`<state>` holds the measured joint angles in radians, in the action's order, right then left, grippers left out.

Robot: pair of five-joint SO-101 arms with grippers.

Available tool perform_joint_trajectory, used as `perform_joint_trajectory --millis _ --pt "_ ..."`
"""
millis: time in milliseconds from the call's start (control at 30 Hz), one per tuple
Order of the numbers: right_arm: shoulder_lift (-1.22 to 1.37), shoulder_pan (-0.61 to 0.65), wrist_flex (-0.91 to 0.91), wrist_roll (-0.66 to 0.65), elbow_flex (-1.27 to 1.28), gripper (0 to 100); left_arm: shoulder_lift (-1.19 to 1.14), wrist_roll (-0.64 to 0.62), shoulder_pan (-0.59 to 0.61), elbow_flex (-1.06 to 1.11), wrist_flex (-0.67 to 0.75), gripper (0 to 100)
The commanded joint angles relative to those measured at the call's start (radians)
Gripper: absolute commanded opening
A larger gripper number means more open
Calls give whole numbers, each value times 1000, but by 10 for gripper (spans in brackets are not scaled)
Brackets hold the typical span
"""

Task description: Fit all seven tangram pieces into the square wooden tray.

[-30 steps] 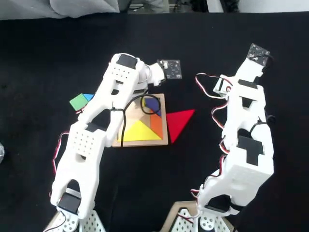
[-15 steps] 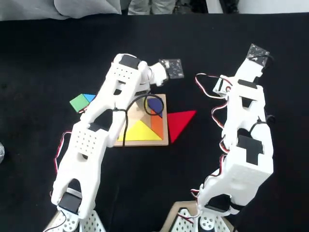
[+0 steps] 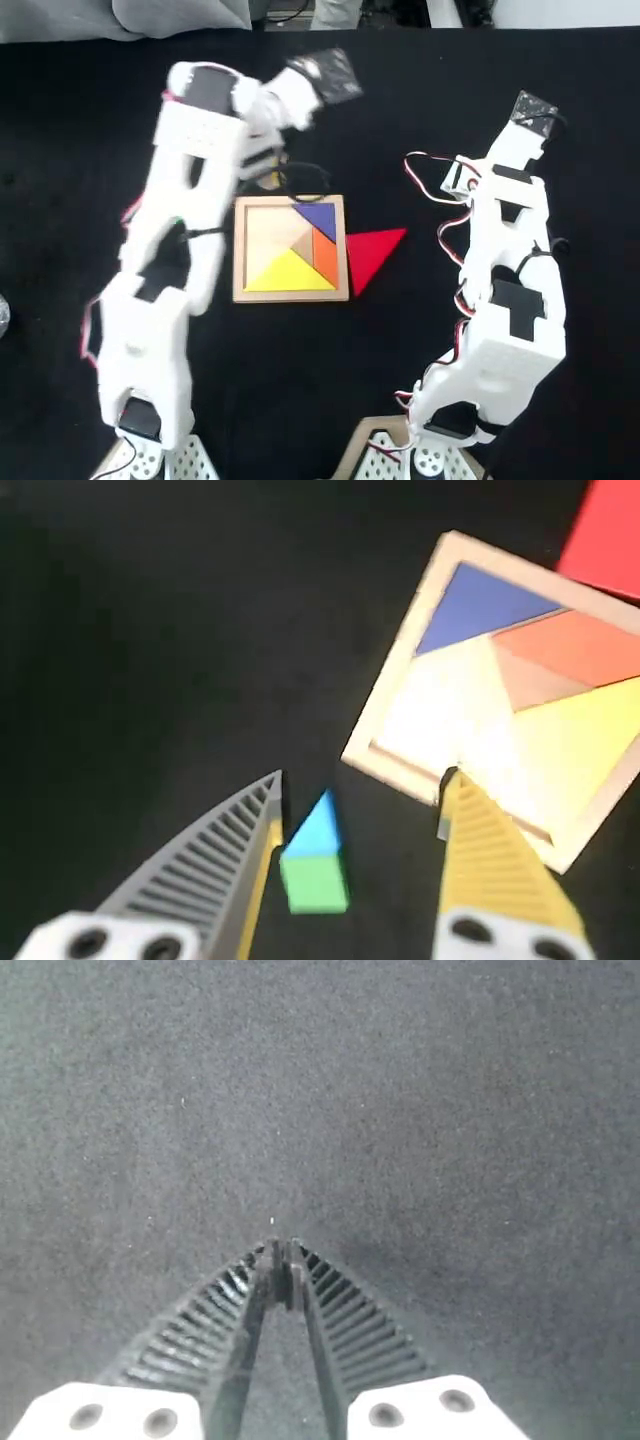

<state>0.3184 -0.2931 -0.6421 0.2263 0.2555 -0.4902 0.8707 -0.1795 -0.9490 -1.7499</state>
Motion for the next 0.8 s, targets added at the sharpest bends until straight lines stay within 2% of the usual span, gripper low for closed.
perform_joint_trajectory --millis 0,267,333,633,767 --pt "-10 6 25 0 -54 13 221 -61 53 134 -11 253" --pt "-5 8 25 0 -54 14 710 -64 68 618 -5 249" --pt "-5 8 25 0 -54 14 818 -64 77 745 34 249" --pt "-2 8 25 0 -51 14 1135 -60 348 1362 531 252" --pt "-2 9 25 0 -51 14 1123 -17 415 1435 583 254"
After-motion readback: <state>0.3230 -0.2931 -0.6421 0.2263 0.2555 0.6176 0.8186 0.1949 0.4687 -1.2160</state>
